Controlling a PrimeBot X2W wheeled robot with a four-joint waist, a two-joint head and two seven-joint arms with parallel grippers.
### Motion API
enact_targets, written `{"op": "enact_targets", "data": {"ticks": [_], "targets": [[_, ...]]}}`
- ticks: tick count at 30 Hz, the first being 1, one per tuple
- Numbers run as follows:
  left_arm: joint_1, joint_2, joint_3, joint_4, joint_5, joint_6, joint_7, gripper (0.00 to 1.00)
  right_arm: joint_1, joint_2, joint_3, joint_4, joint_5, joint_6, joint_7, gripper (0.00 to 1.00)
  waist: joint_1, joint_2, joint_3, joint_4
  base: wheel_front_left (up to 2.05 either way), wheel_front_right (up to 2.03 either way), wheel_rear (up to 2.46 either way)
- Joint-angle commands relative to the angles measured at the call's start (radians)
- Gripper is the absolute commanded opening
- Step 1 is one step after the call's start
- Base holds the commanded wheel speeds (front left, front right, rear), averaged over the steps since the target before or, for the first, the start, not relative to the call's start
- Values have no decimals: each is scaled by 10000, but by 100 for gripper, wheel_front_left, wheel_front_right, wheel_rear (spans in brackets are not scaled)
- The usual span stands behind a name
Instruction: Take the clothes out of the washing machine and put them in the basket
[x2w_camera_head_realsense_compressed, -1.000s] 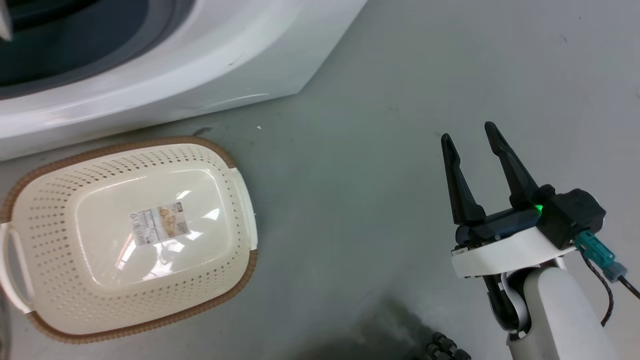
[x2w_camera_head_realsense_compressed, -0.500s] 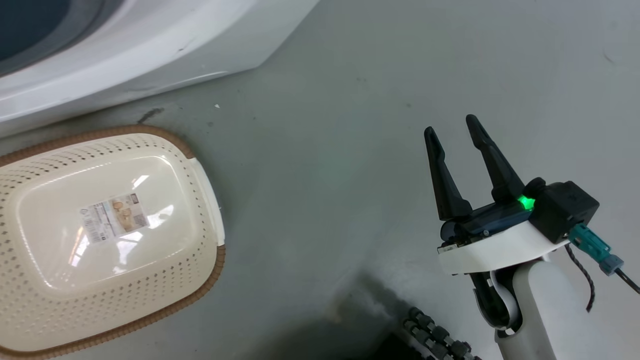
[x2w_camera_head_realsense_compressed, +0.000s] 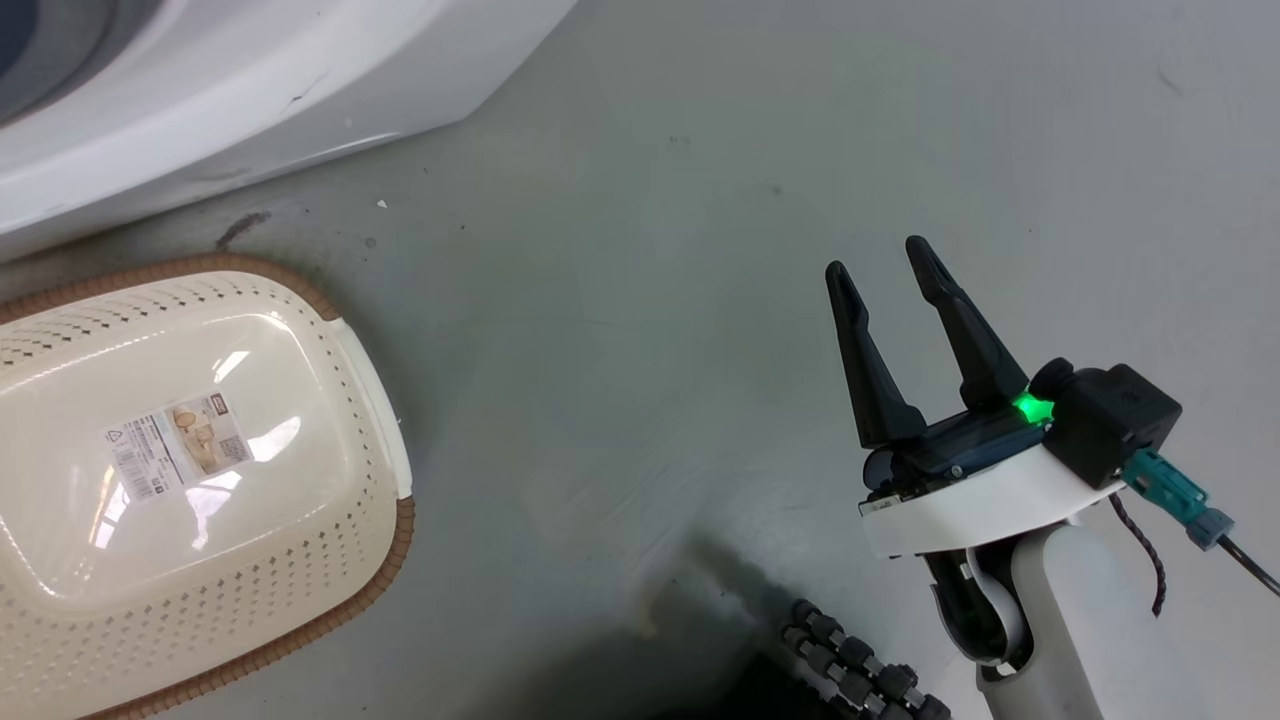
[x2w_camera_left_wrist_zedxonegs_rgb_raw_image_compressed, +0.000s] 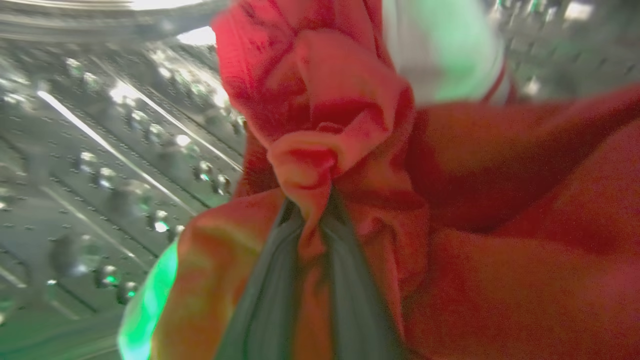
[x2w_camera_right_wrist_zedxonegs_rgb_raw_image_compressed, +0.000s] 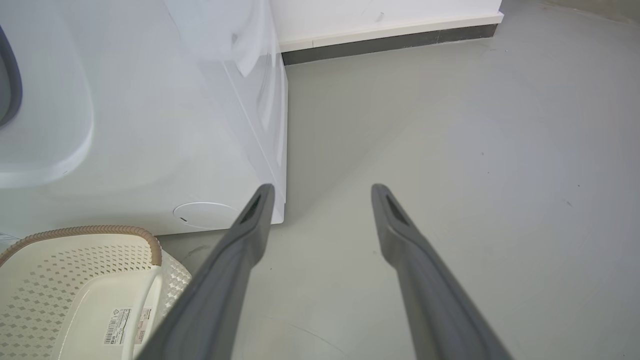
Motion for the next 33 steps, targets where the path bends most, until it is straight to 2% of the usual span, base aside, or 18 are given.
{"op": "enact_targets", "data": {"ticks": [1, 9, 12, 18, 21, 22, 25, 31, 33], "targets": [[157, 6, 38, -150, -75, 109, -187, 0, -50, 24, -26, 28, 25, -7, -25, 100, -1, 0, -87, 25, 0, 0, 0], [1242, -149, 398, -729, -437, 931, -2696, 0, 0, 22, -215, 253, -128, -7, -26, 100, -1, 0, -933, 160, 0, 0, 0], [1748, -372, 609, -675, -711, 1183, -3875, 0, 134, 21, -305, 368, -186, -7, -24, 100, -1, 0, -1381, 226, 0, 0, 0], [2949, -740, 952, -117, -1271, 1432, -5787, 0, 398, 19, -468, 675, -280, -7, -26, 100, -1, 0, -2371, 304, 0, 0, 0], [3519, -1030, 1128, 202, -1603, 1501, -6559, 0, 577, 22, -525, 868, -370, -7, -24, 100, -1, 0, -2900, 408, 0, 0, 0], [3920, -1163, 1302, 746, -1957, 1260, -7233, 0, 726, 24, -496, 1027, -461, -7, -24, 100, -1, 0, -3471, 523, 0, 0, 0], [4346, -1534, 1361, 1307, -2236, 1119, -7815, 0, 934, 18, -487, 1170, -598, -7, -24, 100, -1, 0, -4007, 653, 0, 0, 0], [5145, -2237, 1410, 1622, -2500, 1092, -8377, 0, 1274, 19, -610, 1306, -874, -7, -14, 100, -1, 0, -4911, 1012, 0, 0, 0], [5343, -2297, 1514, 1535, -2599, 1033, -8417, 0, 1367, 18, -652, 1317, -913, -7, 54, 100, -1, 0, -5202, 1136, 0, 0, 0]]}}
